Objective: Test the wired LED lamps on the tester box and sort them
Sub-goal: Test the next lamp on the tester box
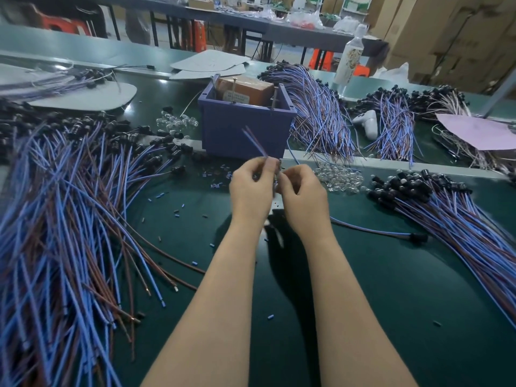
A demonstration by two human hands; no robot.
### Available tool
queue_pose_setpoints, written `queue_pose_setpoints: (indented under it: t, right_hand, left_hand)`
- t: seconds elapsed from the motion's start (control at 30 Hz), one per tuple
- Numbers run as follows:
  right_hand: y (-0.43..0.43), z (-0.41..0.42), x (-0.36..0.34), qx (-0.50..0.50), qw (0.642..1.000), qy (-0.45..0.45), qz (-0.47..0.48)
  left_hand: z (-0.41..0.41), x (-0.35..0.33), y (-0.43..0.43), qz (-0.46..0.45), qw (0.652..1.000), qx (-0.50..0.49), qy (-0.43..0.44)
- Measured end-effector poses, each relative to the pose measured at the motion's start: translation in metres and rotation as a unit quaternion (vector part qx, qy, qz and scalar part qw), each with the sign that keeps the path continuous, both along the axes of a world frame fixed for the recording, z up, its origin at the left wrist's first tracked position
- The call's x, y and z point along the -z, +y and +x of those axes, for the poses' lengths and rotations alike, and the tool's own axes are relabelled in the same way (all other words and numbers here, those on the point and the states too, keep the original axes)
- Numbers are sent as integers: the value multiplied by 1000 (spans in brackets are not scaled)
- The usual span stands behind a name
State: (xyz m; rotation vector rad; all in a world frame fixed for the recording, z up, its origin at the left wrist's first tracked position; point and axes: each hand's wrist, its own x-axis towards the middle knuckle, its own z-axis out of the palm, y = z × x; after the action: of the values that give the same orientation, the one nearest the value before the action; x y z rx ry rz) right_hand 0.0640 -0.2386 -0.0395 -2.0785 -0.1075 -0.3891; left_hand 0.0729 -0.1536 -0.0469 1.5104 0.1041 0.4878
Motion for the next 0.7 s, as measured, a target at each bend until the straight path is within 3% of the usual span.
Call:
queue_pose_setpoints:
  t: [0.1, 0.2, 0.33, 0.43, 0.7]
  right_hand:
    - [-5, 1, 3, -4, 997, 25, -68]
    - [-3, 0, 4, -13, 997, 31, -66]
    - [1, 0, 2, 7, 999, 28, -39]
    - [0, -2, 2, -3, 999, 33, -15]
    - [2, 0, 7, 28, 997, 21, 69]
  left_hand:
    - [3, -1, 12, -164, 980, -115, -7]
    - [4, 0, 12, -251, 960, -124, 18]
    - [5, 5, -4, -150, 986, 14, 71]
    - [6, 11, -6, -68, 994, 38, 76]
    - [3, 8, -7, -76, 994, 58, 54]
